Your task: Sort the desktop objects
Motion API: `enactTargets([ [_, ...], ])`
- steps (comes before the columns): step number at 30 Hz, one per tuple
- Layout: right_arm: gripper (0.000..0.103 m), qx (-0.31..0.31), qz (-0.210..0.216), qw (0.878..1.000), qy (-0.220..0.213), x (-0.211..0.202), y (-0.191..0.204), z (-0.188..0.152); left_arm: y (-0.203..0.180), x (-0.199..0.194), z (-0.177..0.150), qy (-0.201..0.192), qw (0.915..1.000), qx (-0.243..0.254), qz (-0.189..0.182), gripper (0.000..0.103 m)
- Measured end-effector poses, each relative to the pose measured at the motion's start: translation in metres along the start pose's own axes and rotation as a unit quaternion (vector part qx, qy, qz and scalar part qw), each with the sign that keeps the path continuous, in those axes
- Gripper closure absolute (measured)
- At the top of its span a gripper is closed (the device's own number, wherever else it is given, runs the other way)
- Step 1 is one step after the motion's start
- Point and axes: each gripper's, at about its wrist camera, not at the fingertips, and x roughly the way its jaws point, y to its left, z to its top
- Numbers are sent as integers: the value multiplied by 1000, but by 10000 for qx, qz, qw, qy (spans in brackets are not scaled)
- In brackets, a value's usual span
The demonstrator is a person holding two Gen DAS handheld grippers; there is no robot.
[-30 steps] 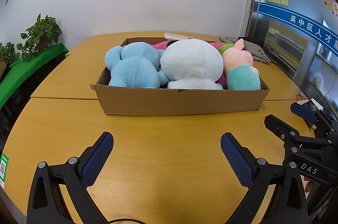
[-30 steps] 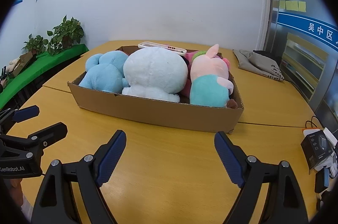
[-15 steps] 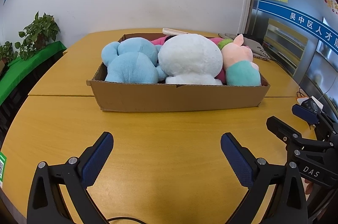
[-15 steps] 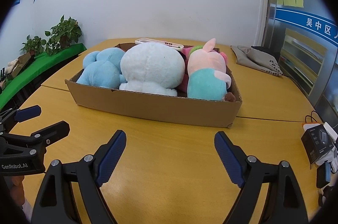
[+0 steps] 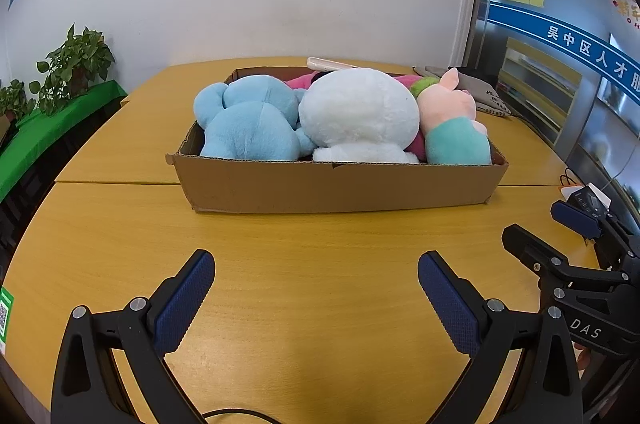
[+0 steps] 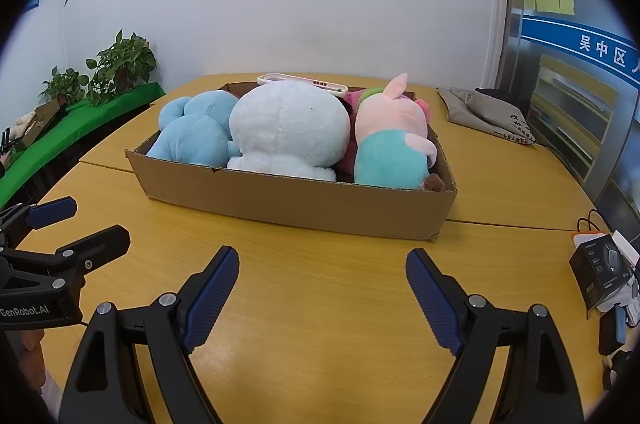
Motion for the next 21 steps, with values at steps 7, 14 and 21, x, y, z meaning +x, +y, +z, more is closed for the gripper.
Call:
enactTargets([
  [7, 17, 23, -34, 10000, 2, -3, 0, -3, 0, -1, -3, 25, 10000, 24, -13, 0],
  [14, 17, -17, -4, 10000, -24, -5, 1, -2, 2, -2, -4, 78, 9999, -57, -32, 0],
  [21, 17, -23, 62, 10000, -21, -2, 3, -2, 4, -1, -5, 93, 9999, -90, -27, 0],
])
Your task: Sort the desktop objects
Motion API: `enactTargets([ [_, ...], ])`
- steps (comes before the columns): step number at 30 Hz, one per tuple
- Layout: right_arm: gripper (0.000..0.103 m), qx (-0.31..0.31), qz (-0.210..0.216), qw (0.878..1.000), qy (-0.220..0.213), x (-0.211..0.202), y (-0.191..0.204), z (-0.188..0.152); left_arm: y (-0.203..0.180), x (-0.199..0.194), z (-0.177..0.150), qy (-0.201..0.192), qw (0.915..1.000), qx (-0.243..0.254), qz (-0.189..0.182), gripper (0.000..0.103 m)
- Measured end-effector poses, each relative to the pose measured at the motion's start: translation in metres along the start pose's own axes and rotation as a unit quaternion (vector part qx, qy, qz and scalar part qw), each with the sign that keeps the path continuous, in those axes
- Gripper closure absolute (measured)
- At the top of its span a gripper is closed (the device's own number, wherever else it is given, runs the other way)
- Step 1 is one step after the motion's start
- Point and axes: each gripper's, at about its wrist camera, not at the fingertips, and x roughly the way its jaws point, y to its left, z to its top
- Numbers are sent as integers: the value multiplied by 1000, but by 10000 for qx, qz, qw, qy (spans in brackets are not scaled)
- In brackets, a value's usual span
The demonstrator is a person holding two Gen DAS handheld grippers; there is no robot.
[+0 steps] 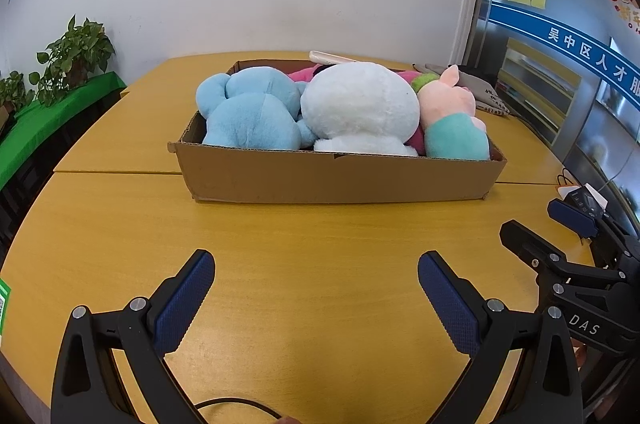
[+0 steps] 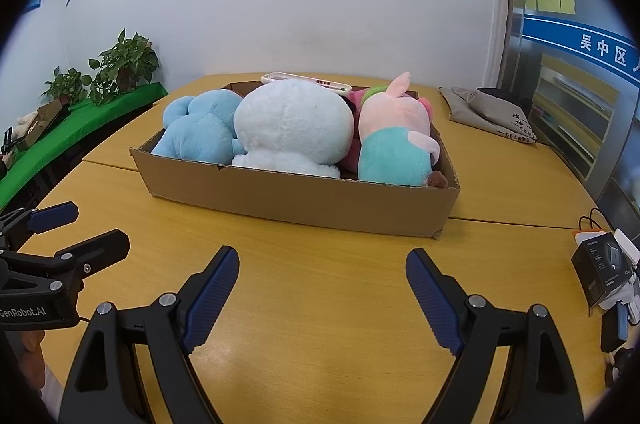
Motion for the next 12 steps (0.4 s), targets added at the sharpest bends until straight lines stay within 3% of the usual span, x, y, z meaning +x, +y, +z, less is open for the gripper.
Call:
enactTargets([
  [12, 17, -68, 69, 9999, 30, 4, 7, 0, 8, 5, -7, 81, 9999, -142, 18, 0],
])
